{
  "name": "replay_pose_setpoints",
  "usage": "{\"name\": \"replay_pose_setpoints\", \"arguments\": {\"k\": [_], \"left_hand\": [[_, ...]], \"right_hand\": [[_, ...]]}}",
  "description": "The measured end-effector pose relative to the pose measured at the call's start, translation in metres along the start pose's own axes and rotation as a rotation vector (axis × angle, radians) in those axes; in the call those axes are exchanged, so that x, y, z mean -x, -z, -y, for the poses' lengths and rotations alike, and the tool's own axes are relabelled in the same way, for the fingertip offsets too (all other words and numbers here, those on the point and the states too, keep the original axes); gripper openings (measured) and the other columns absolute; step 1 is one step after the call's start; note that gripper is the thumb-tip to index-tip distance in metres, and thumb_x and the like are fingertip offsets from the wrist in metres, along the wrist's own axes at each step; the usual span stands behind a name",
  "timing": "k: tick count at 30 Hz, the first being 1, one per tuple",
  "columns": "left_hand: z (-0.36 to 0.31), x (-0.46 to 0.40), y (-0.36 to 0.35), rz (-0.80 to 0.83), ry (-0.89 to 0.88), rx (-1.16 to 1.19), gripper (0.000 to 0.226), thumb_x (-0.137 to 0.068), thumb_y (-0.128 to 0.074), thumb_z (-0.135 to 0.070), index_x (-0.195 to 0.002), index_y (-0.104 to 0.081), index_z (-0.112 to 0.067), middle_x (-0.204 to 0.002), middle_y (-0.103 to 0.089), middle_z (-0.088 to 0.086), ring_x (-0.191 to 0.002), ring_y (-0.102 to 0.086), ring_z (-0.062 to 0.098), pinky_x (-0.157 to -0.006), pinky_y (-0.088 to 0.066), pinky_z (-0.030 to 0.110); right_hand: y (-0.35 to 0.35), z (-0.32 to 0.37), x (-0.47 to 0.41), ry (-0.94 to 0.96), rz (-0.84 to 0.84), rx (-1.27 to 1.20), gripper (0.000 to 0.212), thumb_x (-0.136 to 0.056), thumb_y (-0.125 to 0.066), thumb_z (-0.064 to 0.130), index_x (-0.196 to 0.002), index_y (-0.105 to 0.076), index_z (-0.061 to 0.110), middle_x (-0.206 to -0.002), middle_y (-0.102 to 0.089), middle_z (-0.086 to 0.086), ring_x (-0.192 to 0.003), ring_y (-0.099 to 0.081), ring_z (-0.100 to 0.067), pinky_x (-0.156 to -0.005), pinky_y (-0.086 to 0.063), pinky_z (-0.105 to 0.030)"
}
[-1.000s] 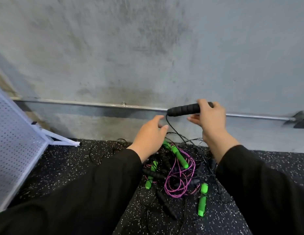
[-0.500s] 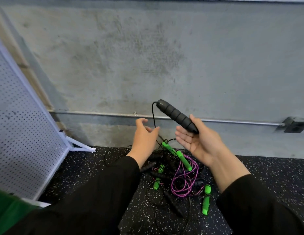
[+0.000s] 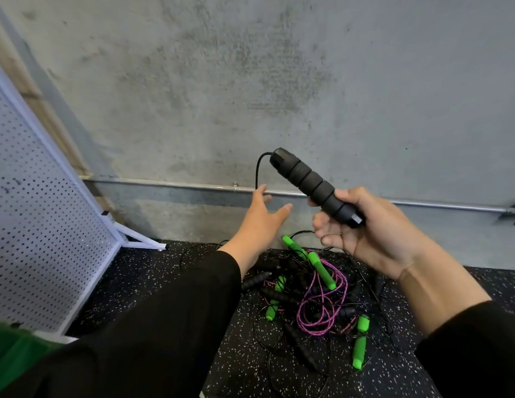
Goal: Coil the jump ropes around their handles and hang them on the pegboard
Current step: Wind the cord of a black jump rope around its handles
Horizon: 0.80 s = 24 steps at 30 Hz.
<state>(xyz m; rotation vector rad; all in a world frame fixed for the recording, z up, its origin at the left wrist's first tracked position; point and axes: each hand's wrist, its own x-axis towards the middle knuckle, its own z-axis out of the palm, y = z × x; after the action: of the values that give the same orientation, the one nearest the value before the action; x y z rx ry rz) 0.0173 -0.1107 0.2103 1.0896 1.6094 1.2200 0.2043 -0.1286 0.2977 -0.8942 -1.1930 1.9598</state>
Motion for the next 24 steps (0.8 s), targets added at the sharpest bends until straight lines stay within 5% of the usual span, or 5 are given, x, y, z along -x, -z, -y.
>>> {"name": "replay_pose_setpoints", "arguments": {"k": [5, 9, 13, 18, 24], "left_hand": [[0.001, -0.018, -0.001, -0.275, 0.096, 0.082, 0.044, -0.093, -0.07, -0.042, -0.116, -0.043, -0.016, -0.098, -0.057, 0.006, -0.082, -0.056, 0.024, -0.067, -0.045, 0.035], [-0.001, -0.024, 0.003, -0.118, -0.027, -0.118, 0.034, -0.097, -0.066, -0.038, -0.124, -0.048, -0.026, -0.081, -0.053, -0.004, -0.069, -0.05, 0.01, -0.061, -0.041, 0.024], [0.009, -0.03, 0.004, 0.027, 0.018, -0.291, 0.033, -0.102, -0.058, -0.039, -0.095, -0.071, -0.008, -0.075, -0.061, 0.006, -0.065, -0.052, 0.021, -0.065, -0.041, 0.031], [-0.015, -0.029, 0.017, -0.058, -0.069, -0.099, 0.038, -0.109, -0.04, -0.032, -0.084, -0.061, -0.014, -0.066, -0.052, 0.0, -0.056, -0.048, 0.014, -0.055, -0.043, 0.029], [-0.046, -0.012, 0.023, 0.161, -0.132, 0.411, 0.033, -0.112, -0.035, -0.031, -0.085, -0.048, -0.017, -0.064, -0.027, 0.001, -0.047, -0.024, 0.01, -0.048, -0.027, 0.028]], "right_hand": [[0.008, 0.001, -0.012, 0.014, 0.053, -0.03, 0.039, -0.079, -0.048, 0.029, -0.103, -0.063, 0.003, -0.067, -0.048, -0.008, -0.054, -0.039, -0.018, -0.05, -0.036, -0.027], [0.015, 0.006, -0.016, 0.035, 0.122, -0.049, 0.037, -0.08, -0.045, 0.03, -0.094, -0.069, 0.007, -0.062, -0.037, -0.006, -0.05, -0.029, -0.017, -0.049, -0.03, -0.027], [0.021, 0.006, -0.024, 0.103, 0.042, -0.136, 0.037, -0.081, -0.045, 0.031, -0.103, -0.061, 0.007, -0.063, -0.036, -0.002, -0.055, -0.029, -0.017, -0.05, -0.03, -0.028], [0.029, -0.004, -0.039, 0.079, -0.18, 0.154, 0.037, -0.084, -0.069, 0.046, -0.097, -0.051, 0.017, -0.069, -0.049, -0.001, -0.058, -0.05, -0.016, -0.057, -0.045, -0.028], [0.014, -0.033, -0.058, 0.074, -0.285, 0.452, 0.022, -0.089, -0.072, 0.003, -0.109, -0.063, 0.008, -0.092, -0.068, -0.012, -0.066, -0.061, -0.016, -0.059, -0.054, -0.028]]}}
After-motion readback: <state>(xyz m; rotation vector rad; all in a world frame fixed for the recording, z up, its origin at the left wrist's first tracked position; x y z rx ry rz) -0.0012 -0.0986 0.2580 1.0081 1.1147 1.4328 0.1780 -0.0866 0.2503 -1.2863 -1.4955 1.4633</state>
